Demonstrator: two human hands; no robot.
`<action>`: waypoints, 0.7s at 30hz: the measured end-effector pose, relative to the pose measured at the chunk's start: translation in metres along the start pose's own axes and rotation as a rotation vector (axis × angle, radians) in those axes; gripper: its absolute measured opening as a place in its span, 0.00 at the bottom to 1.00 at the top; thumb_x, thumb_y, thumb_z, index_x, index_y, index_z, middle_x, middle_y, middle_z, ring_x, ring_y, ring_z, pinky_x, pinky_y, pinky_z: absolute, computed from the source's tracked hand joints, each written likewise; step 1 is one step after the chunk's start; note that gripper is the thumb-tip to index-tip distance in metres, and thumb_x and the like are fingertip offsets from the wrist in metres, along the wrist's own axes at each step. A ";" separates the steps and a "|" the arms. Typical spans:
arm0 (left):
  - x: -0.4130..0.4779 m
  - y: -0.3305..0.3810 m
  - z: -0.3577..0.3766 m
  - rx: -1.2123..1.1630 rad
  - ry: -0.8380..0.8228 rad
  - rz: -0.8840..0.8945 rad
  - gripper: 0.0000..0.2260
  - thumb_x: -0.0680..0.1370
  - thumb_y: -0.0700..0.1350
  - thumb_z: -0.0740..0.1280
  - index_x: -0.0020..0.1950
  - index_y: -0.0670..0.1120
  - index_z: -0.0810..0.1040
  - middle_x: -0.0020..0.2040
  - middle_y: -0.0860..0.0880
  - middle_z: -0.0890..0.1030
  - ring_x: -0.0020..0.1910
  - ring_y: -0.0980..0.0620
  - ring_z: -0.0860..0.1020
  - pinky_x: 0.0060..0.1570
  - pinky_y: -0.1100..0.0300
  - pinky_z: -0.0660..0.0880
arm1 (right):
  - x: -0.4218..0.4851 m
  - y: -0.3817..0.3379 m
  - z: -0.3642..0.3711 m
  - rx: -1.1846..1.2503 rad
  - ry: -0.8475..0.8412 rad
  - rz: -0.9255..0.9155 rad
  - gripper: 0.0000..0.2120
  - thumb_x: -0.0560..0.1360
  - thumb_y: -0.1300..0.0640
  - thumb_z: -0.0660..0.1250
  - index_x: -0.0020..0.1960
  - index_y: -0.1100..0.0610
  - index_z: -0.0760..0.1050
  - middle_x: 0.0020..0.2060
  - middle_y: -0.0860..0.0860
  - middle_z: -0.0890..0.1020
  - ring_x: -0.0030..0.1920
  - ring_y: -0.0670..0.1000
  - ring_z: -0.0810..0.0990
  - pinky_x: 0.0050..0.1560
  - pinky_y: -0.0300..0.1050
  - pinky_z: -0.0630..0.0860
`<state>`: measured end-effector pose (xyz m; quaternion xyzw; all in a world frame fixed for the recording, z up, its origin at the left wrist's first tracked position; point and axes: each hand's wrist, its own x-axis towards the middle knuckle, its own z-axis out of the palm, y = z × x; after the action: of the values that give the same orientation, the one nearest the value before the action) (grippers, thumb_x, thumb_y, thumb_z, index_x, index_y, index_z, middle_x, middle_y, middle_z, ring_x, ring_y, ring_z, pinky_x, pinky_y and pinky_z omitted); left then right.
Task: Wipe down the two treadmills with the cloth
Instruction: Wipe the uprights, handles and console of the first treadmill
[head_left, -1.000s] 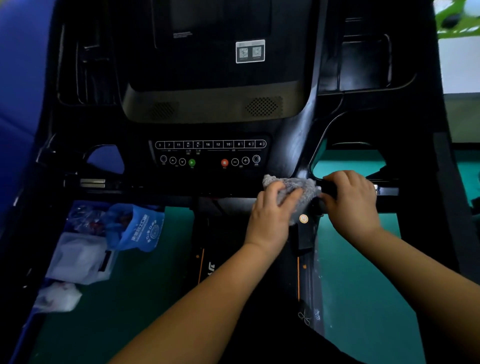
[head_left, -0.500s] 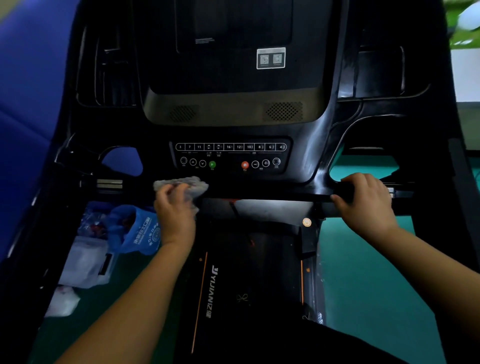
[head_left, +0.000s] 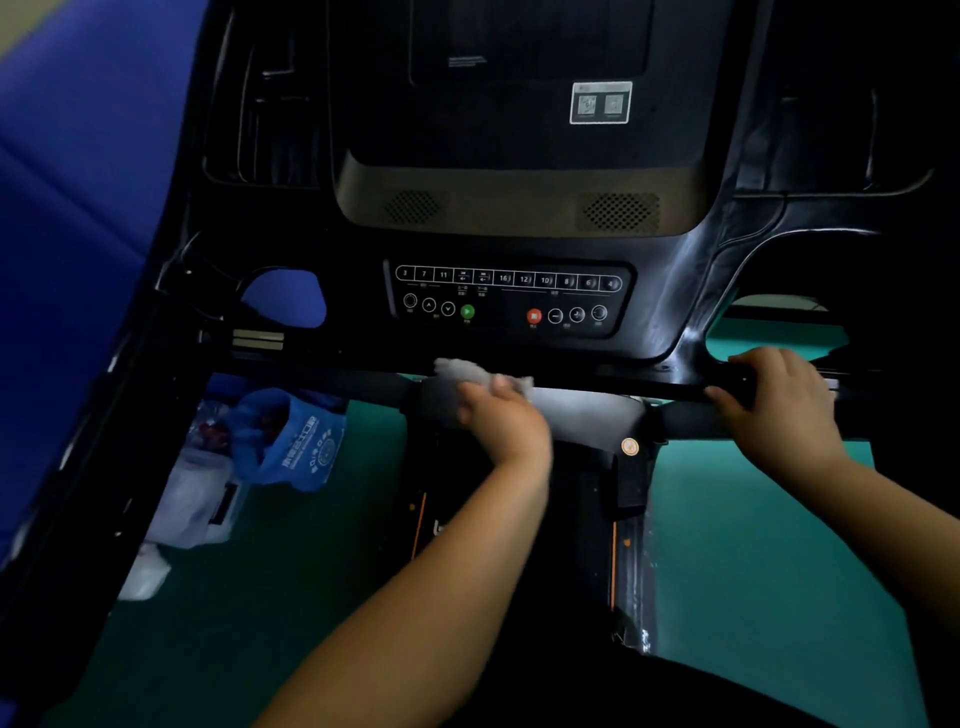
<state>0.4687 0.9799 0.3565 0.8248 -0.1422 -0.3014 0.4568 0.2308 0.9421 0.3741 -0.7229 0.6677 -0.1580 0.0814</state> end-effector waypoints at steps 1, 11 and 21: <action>-0.013 -0.002 0.006 0.027 -0.045 0.017 0.23 0.82 0.47 0.57 0.73 0.38 0.62 0.65 0.33 0.69 0.63 0.36 0.72 0.66 0.51 0.67 | 0.000 0.000 0.000 -0.001 0.000 0.001 0.18 0.69 0.57 0.75 0.54 0.65 0.75 0.47 0.64 0.77 0.51 0.66 0.75 0.54 0.58 0.70; -0.047 0.002 -0.039 0.062 -0.197 0.441 0.21 0.80 0.44 0.61 0.74 0.45 0.66 0.62 0.48 0.69 0.59 0.54 0.70 0.57 0.69 0.64 | 0.002 -0.023 -0.004 0.163 -0.030 0.053 0.21 0.70 0.60 0.72 0.61 0.63 0.73 0.58 0.65 0.74 0.61 0.65 0.70 0.64 0.53 0.64; 0.080 0.039 -0.070 0.241 0.205 0.551 0.17 0.80 0.45 0.61 0.69 0.51 0.70 0.68 0.45 0.63 0.65 0.46 0.68 0.63 0.59 0.69 | 0.011 -0.041 0.006 0.302 -0.047 0.057 0.30 0.69 0.61 0.74 0.67 0.60 0.67 0.59 0.61 0.74 0.61 0.61 0.72 0.64 0.53 0.68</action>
<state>0.5765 0.9640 0.3880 0.8294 -0.3484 -0.0628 0.4321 0.2721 0.9347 0.3835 -0.6867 0.6544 -0.2374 0.2094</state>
